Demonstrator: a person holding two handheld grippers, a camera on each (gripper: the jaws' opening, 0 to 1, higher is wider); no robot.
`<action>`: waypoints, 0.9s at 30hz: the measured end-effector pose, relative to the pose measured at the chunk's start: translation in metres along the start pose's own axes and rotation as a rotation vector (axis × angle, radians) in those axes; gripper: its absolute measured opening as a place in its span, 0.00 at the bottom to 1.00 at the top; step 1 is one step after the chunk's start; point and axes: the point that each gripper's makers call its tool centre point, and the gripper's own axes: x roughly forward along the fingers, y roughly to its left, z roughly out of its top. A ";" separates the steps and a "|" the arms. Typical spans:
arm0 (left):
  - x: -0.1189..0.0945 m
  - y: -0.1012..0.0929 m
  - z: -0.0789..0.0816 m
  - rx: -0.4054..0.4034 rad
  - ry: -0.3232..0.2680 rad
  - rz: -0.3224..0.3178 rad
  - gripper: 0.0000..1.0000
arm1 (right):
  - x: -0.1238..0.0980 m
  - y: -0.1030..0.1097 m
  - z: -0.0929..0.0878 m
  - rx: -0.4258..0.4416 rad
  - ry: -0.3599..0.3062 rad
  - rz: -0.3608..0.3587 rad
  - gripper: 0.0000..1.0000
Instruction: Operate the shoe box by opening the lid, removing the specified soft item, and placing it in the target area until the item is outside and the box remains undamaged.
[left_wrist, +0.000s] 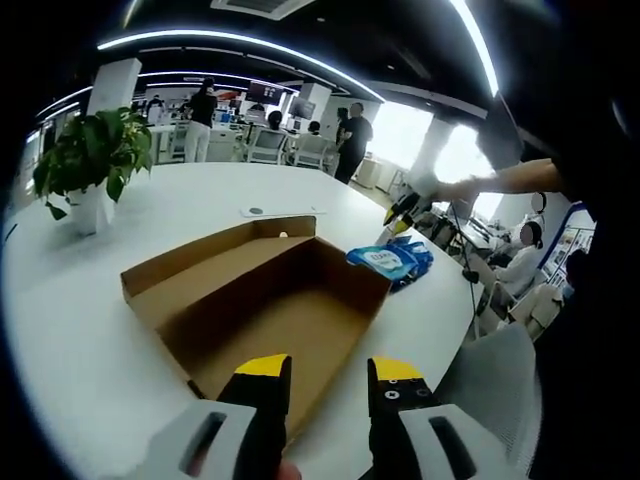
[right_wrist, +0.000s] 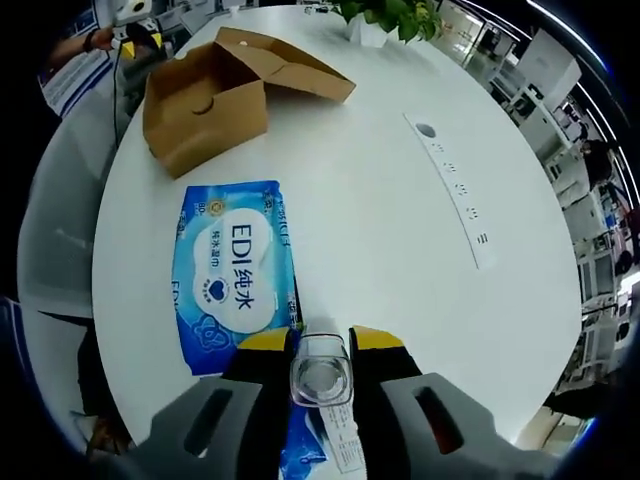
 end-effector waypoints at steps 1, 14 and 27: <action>0.000 0.000 0.000 0.001 0.000 0.000 0.31 | 0.000 0.000 0.000 -0.001 0.001 0.000 0.20; -0.002 -0.001 -0.002 -0.003 0.000 -0.005 0.30 | 0.002 0.001 -0.001 -0.053 0.028 0.011 0.21; -0.002 -0.001 -0.004 -0.008 -0.001 -0.008 0.30 | 0.001 0.000 -0.001 -0.071 0.036 0.005 0.23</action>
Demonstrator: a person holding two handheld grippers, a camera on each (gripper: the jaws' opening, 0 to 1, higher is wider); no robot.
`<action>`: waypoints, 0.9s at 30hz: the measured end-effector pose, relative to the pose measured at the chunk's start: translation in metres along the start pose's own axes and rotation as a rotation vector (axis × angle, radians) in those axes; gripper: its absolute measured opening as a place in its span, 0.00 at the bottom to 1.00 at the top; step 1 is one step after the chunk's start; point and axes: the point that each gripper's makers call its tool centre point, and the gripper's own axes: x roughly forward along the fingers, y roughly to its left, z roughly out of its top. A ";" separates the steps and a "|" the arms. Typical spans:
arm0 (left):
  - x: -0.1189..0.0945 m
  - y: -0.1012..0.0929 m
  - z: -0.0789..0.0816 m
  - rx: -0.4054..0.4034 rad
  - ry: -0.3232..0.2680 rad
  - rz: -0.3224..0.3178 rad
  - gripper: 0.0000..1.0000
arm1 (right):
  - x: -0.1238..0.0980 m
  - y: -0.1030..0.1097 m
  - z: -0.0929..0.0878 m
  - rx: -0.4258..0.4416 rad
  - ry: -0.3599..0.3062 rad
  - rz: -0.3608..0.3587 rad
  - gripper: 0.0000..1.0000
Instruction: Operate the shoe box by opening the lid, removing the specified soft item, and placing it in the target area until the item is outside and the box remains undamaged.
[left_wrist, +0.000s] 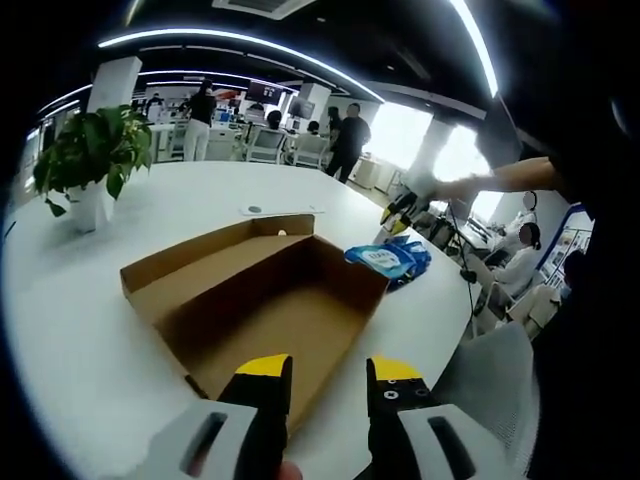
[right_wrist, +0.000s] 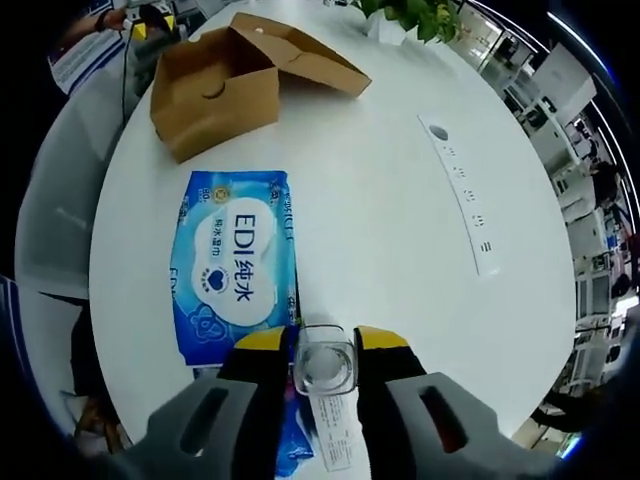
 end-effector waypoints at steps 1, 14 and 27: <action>0.000 0.000 0.000 0.000 0.000 0.000 0.30 | 0.000 -0.001 0.000 0.000 0.000 -0.001 0.24; 0.003 -0.002 0.001 0.003 -0.001 -0.008 0.30 | -0.005 -0.004 -0.005 -0.021 0.011 -0.022 0.27; 0.003 -0.004 0.008 0.010 -0.016 -0.016 0.30 | -0.027 -0.004 -0.011 0.011 0.003 -0.074 0.30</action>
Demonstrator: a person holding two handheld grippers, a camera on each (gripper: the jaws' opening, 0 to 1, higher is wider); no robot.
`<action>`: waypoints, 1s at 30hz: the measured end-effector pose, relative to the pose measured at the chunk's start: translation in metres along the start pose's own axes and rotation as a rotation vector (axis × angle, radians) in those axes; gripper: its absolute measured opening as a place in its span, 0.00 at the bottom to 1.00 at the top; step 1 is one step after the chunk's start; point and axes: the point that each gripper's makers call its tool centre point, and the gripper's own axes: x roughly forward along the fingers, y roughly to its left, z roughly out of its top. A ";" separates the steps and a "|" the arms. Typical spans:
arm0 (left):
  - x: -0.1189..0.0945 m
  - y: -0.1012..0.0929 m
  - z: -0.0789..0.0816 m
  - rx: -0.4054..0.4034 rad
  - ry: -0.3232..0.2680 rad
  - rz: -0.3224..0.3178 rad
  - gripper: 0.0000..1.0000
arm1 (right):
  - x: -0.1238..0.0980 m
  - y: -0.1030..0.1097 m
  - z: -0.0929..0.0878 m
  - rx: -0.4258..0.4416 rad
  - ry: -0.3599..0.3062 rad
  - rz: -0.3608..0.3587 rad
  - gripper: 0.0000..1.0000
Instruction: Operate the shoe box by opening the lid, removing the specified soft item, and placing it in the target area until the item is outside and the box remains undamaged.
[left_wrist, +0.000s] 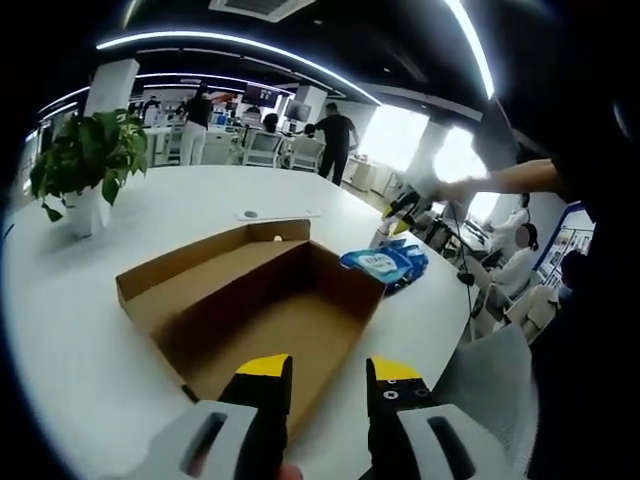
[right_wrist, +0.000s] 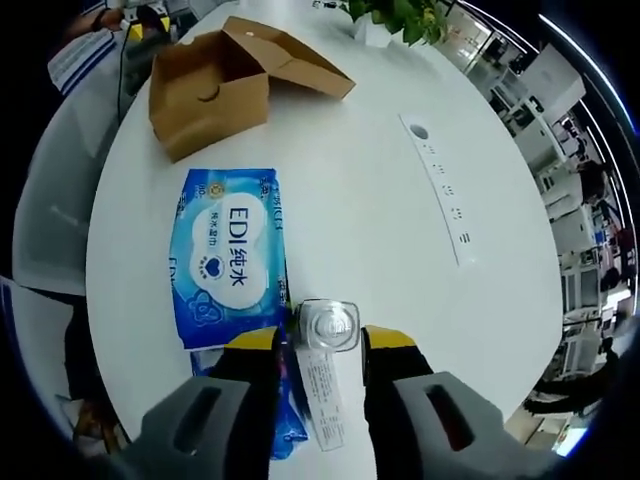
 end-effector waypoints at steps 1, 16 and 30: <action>0.000 0.000 0.001 0.002 -0.001 0.000 0.30 | -0.001 -0.001 -0.001 0.002 0.001 -0.006 0.31; 0.000 -0.008 0.009 0.017 -0.029 -0.016 0.30 | -0.032 -0.002 -0.019 0.097 -0.027 -0.087 0.30; -0.001 -0.006 0.010 0.024 -0.043 0.002 0.31 | -0.056 0.027 -0.015 0.318 -0.167 -0.165 0.31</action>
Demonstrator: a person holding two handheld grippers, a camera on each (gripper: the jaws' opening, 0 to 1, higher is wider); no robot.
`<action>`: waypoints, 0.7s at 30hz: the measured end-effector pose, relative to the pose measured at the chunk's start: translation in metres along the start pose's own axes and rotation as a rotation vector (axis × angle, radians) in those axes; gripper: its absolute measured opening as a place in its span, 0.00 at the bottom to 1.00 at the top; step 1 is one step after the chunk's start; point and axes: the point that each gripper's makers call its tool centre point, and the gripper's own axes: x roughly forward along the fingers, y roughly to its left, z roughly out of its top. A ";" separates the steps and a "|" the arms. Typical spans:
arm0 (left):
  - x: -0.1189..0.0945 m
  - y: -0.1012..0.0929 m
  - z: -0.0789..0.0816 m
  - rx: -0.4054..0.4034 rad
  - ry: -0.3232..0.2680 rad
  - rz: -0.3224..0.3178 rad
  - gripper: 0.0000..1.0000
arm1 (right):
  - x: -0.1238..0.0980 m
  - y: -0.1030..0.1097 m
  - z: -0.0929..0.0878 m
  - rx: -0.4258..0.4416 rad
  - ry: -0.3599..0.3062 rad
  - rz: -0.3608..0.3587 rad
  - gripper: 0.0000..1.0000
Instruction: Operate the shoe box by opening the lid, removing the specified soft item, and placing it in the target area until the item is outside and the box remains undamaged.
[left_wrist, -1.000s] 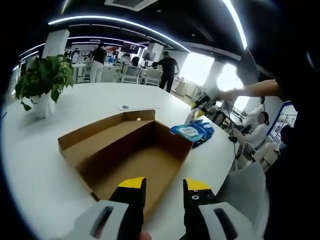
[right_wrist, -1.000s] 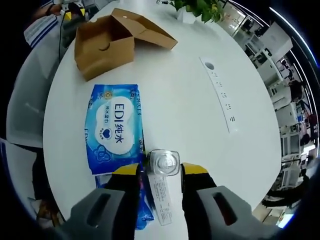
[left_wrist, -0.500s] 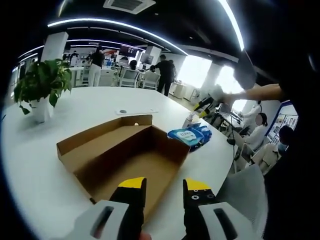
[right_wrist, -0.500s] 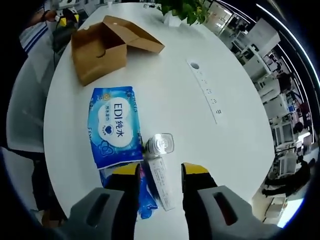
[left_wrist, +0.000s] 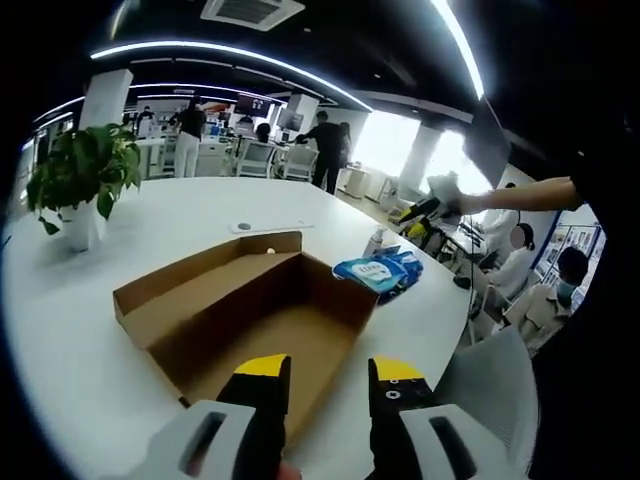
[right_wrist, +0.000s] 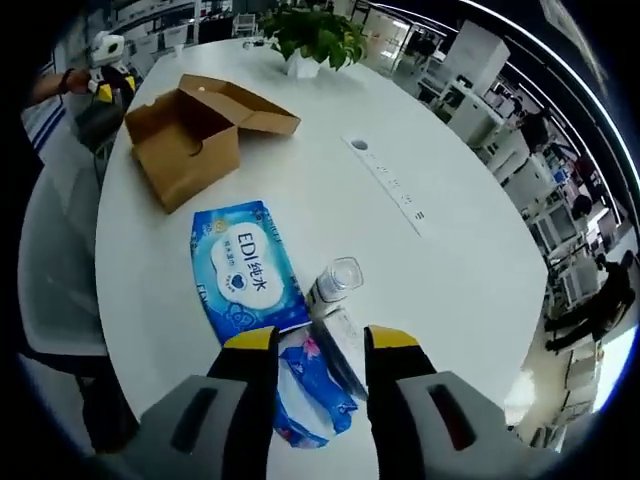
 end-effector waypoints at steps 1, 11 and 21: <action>-0.001 0.002 0.001 -0.004 -0.005 0.008 0.31 | -0.001 0.002 -0.001 0.015 -0.009 -0.001 0.31; -0.010 0.029 -0.001 -0.071 -0.051 0.119 0.33 | -0.011 0.029 0.000 0.086 -0.056 0.001 0.33; -0.015 0.055 -0.010 -0.136 -0.077 0.227 0.34 | -0.011 0.046 0.034 0.176 -0.190 -0.011 0.35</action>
